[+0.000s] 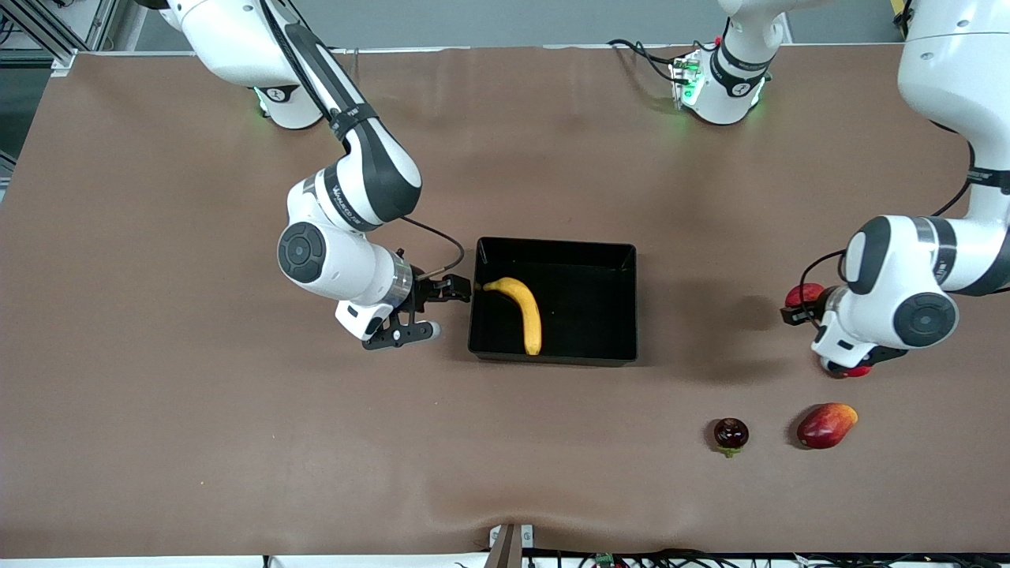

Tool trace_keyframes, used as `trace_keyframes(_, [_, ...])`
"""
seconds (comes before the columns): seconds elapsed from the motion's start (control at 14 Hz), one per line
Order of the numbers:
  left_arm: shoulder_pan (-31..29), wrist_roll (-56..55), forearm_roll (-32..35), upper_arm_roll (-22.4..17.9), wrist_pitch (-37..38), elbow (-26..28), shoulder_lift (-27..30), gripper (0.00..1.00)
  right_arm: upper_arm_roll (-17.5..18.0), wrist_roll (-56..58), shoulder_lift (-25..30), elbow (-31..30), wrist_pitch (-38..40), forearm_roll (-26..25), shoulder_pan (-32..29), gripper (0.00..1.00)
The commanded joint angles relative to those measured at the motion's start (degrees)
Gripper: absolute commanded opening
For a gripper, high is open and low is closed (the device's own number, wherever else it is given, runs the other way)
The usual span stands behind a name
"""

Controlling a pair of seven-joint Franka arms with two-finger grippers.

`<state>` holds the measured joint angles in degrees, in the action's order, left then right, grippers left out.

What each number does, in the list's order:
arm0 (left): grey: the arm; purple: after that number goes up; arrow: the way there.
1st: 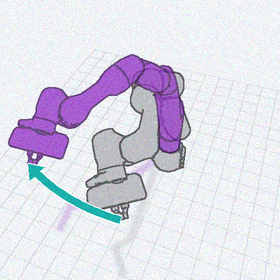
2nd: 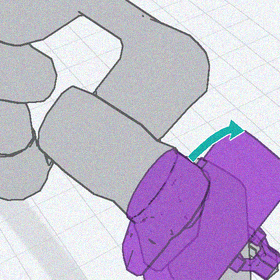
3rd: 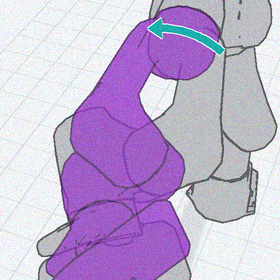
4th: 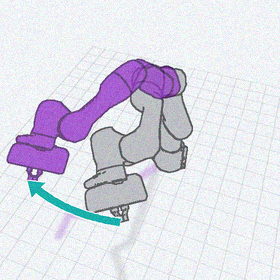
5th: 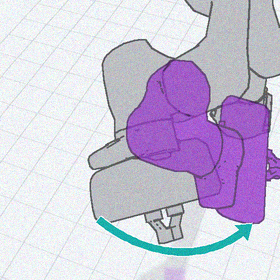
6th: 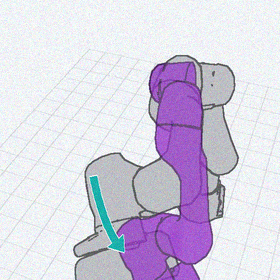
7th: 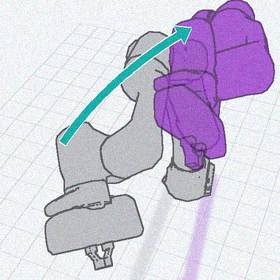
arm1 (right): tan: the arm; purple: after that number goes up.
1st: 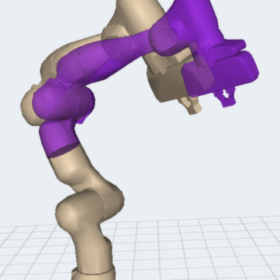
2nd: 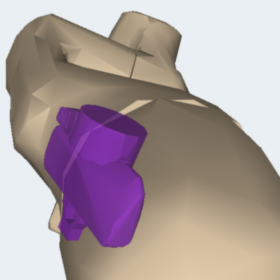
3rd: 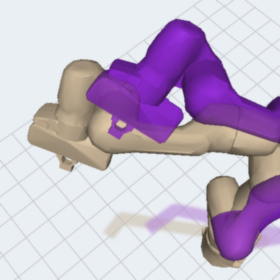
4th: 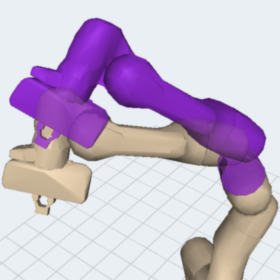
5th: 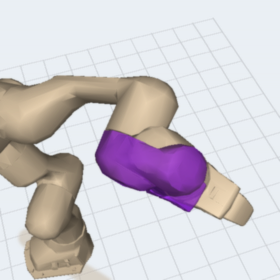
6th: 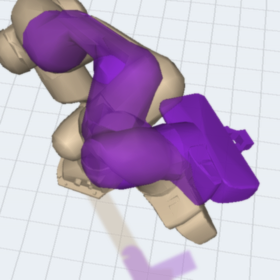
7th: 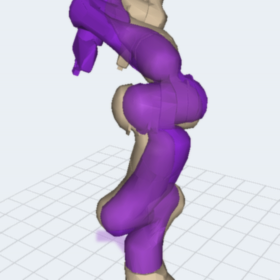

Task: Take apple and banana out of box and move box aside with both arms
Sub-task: 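Lift the apple out and carry it beside the pomegranate with the left gripper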

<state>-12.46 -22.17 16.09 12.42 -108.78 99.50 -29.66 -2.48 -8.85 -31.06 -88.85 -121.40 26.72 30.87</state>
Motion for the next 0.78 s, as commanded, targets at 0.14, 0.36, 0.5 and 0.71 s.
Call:
trace_keyframes(0.14, [-1.0, 0.7, 4.4, 0.5, -6.9, 2.7, -0.5, 0.0, -0.4, -1.1, -0.8, 0.8, -0.1, 1.1, -0.2, 1.0])
trace_keyframes(0.36, [-1.1, -0.3, 11.6, 0.5, -9.8, 2.3, -3.0, 0.0, -0.4, -2.7, -1.0, 0.8, -0.1, 1.1, -0.4, 1.0])
trace_keyframes(0.5, [-0.8, -0.6, 11.9, 0.5, -11.4, 2.1, -4.3, 0.0, -0.4, -5.5, -1.0, 0.9, -0.1, 1.1, -0.2, 0.99])
trace_keyframes(0.71, [0.0, -2.9, 12.0, 0.6, -11.7, 2.3, -5.1, 0.0, -0.5, -6.4, -1.0, 0.8, 0.1, 1.1, -0.5, 0.99])
